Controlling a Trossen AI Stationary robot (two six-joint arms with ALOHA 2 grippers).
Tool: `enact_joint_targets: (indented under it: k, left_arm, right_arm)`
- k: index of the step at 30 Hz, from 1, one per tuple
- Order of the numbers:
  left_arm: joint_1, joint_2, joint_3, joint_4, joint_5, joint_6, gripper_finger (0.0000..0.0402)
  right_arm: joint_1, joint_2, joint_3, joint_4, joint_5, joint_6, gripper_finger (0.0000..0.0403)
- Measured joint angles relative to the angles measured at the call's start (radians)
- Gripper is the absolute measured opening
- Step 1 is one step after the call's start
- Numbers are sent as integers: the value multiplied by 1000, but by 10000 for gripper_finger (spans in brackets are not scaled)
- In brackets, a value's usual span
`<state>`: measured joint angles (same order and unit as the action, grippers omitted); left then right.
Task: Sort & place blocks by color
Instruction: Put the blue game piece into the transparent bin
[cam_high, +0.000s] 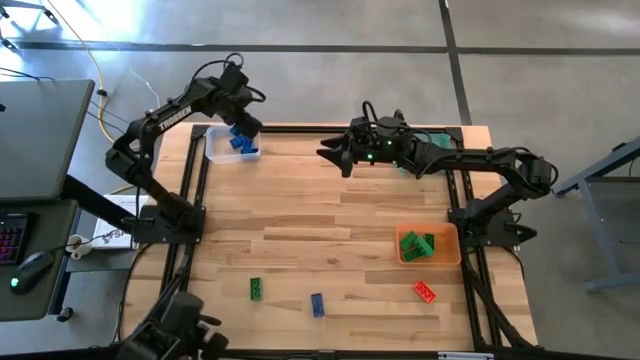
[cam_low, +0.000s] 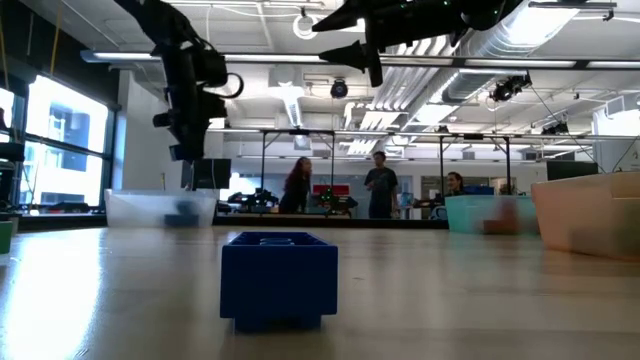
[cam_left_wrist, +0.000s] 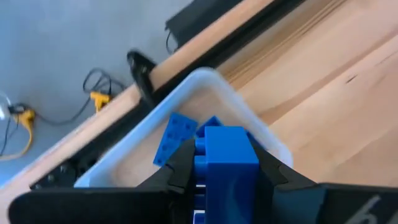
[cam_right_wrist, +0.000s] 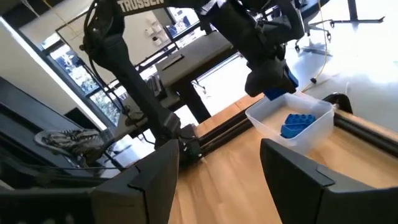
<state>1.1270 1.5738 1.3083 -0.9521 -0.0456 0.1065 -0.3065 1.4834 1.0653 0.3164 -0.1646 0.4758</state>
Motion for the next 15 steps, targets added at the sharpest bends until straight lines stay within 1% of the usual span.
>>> enact_joint_targets:
  k: [5, 8, 11, 15]
  left_arm:
    - [28, 31, -26, -17, 1, -15, 66]
    - [32, 69, -28, -31, 0, -7, 66]
    - [32, 107, -28, -30, 0, -3, 66]
    - [32, 166, -28, -39, -9, -15, 66]
  right_arm:
    - [0, 0, 0, -1, -3, 71, 213]
    - [0, 0, 0, -24, -33, 121, 213]
    - [5, 0, 0, -87, -79, 175, 213]
    - [40, 0, 0, -202, -98, 229, 213]
